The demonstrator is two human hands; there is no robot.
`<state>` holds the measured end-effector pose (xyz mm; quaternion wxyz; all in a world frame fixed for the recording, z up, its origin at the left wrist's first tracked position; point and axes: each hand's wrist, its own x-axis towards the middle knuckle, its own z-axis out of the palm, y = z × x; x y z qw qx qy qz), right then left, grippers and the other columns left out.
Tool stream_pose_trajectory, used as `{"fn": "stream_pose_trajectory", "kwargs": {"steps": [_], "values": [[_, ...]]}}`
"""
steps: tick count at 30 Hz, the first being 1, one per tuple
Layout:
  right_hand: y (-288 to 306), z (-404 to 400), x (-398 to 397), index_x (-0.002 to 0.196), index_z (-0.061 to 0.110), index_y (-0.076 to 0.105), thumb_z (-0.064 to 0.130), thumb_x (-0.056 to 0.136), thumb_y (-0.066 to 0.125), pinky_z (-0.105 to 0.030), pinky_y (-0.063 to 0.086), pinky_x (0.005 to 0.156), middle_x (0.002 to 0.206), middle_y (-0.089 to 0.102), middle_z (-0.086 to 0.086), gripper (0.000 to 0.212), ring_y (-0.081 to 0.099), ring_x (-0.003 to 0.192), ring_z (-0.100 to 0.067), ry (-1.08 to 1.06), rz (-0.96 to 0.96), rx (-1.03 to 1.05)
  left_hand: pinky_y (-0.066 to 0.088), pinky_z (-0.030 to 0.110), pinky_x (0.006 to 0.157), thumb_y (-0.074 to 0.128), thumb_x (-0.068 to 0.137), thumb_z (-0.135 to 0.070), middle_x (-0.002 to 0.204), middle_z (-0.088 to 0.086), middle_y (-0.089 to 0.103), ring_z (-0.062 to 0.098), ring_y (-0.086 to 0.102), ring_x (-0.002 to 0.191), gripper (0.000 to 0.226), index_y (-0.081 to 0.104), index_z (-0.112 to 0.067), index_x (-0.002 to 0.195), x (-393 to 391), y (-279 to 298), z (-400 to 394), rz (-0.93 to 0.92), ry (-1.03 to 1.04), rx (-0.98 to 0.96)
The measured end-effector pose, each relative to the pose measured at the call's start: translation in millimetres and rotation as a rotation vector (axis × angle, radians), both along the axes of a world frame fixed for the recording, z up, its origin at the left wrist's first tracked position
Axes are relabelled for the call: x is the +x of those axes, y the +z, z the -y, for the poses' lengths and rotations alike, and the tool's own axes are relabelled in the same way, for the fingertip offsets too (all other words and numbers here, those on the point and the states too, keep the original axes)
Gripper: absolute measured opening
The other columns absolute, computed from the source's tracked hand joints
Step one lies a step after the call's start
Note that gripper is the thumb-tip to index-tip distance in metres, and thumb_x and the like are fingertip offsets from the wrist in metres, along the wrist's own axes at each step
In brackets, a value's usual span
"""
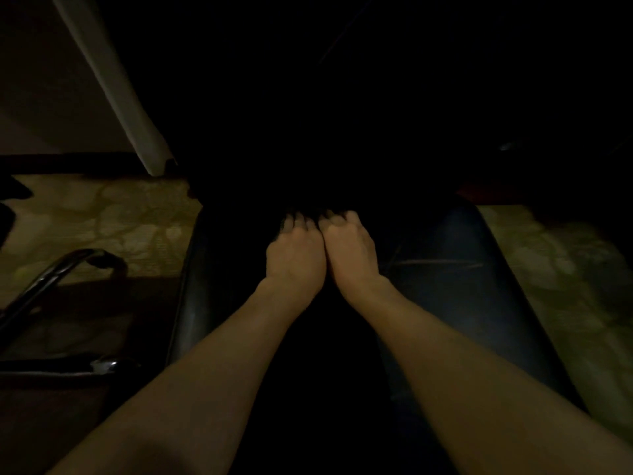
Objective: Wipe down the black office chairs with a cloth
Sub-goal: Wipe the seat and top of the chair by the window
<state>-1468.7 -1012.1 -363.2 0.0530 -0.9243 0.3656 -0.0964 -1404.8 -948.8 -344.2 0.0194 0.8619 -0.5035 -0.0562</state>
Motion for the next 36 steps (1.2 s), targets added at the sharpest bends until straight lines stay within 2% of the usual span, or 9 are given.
{"fn": "stream_pose_trajectory", "kwargs": {"steps": [4, 6, 8, 14, 17, 22, 26, 32, 36], "values": [[-3.8, -46.7, -8.0, 0.135, 0.003, 0.051, 0.008, 0.095, 0.053, -0.027, 0.046, 0.091, 0.139, 0.053, -0.01, 0.041, 0.047, 0.123, -0.026, 0.06, -0.005, 0.017, 0.026, 0.031, 0.115, 0.037, 0.099, -0.012, 0.157, 0.016, 0.025, 0.026, 0.019, 0.147, 0.055, 0.023, -0.002, 0.15, -10.6, -5.7, -52.6, -0.005, 0.059, -0.028], [-5.9, -70.1, -13.1, 0.118, 0.001, 0.066, 0.007, 0.075, 0.078, -0.026, 0.054, 0.078, 0.121, 0.066, -0.011, 0.045, 0.06, 0.108, -0.025, 0.063, 0.048, 0.027, 0.018, 0.031, 0.12, 0.033, 0.099, -0.011, 0.161, 0.017, 0.015, 0.025, 0.01, 0.15, 0.058, 0.014, -0.002, 0.153, -17.9, -6.0, -77.6, -0.023, 0.086, -0.032], [-10.0, -87.9, -17.3, 0.105, 0.002, 0.072, 0.008, 0.059, 0.089, -0.025, 0.058, 0.067, 0.108, 0.072, -0.01, 0.05, 0.067, 0.097, -0.025, 0.067, 0.081, 0.05, 0.011, 0.033, 0.122, 0.032, 0.101, -0.012, 0.162, 0.016, 0.006, 0.024, 0.002, 0.151, 0.06, 0.005, -0.004, 0.154, -24.4, -5.5, -97.5, -0.055, 0.1, -0.017], [-10.9, -89.3, -7.3, 0.102, 0.001, 0.073, 0.009, 0.056, 0.09, -0.028, 0.059, 0.067, 0.103, 0.073, -0.011, 0.049, 0.067, 0.096, -0.026, 0.116, 0.01, 0.041, 0.013, 0.033, 0.122, 0.034, 0.102, -0.013, 0.163, 0.014, 0.004, 0.023, -0.001, 0.15, 0.061, 0.004, -0.005, 0.155, -15.3, -8.9, -102.5, -0.098, 0.129, -0.037], [-10.5, -77.3, 7.4, 0.108, 0.001, 0.071, 0.008, 0.068, 0.082, -0.029, 0.059, 0.072, 0.109, 0.071, -0.012, 0.042, 0.064, 0.103, -0.026, 0.125, -0.024, 0.036, 0.015, 0.034, 0.122, 0.034, 0.102, -0.014, 0.163, 0.014, 0.001, 0.024, -0.002, 0.15, 0.061, 0.003, -0.005, 0.155, -4.0, -10.1, -93.5, -0.104, 0.127, -0.034], [-1.0, -53.6, 34.3, 0.138, 0.006, 0.046, 0.012, 0.1, 0.045, -0.028, 0.046, 0.09, 0.144, 0.047, -0.009, 0.039, 0.039, 0.131, -0.025, 0.19, -0.061, -0.014, 0.016, 0.035, 0.121, 0.034, 0.101, -0.013, 0.162, 0.015, 0.007, 0.026, 0.004, 0.15, 0.06, 0.008, -0.004, 0.154, 29.4, -13.6, -67.8, -0.069, 0.094, -0.042], [-1.1, -32.5, 55.1, 0.135, 0.01, 0.05, 0.011, 0.099, 0.047, -0.029, 0.049, 0.087, 0.143, 0.048, -0.007, 0.036, 0.038, 0.133, -0.024, 0.15, -0.056, -0.033, 0.021, 0.037, 0.117, 0.038, 0.098, -0.011, 0.161, 0.013, 0.014, 0.027, 0.008, 0.149, 0.059, 0.016, -0.005, 0.153, 53.3, -13.2, -42.7, -0.084, 0.063, -0.042], [3.7, -0.5, 66.1, 0.122, 0.008, 0.058, 0.008, 0.095, 0.053, -0.032, 0.048, 0.076, 0.125, 0.057, -0.012, 0.027, 0.046, 0.121, -0.027, 0.084, -0.083, 0.017, 0.041, 0.045, 0.1, 0.048, 0.091, -0.014, 0.149, 0.01, 0.035, 0.031, 0.035, 0.136, 0.046, 0.043, -0.011, 0.137, 80.0, -5.5, -4.3, -0.188, 0.066, -0.029], [11.8, 14.7, 60.1, 0.122, 0.007, 0.058, 0.004, 0.094, 0.053, -0.037, 0.05, 0.083, 0.126, 0.055, -0.016, 0.028, 0.044, 0.125, -0.033, 0.058, -0.137, 0.024, 0.046, 0.041, 0.092, 0.049, 0.092, -0.015, 0.134, 0.014, 0.05, 0.032, 0.05, 0.121, 0.037, 0.052, -0.011, 0.128, 70.9, 2.8, 16.5, -0.141, 0.06, 0.008]]}}
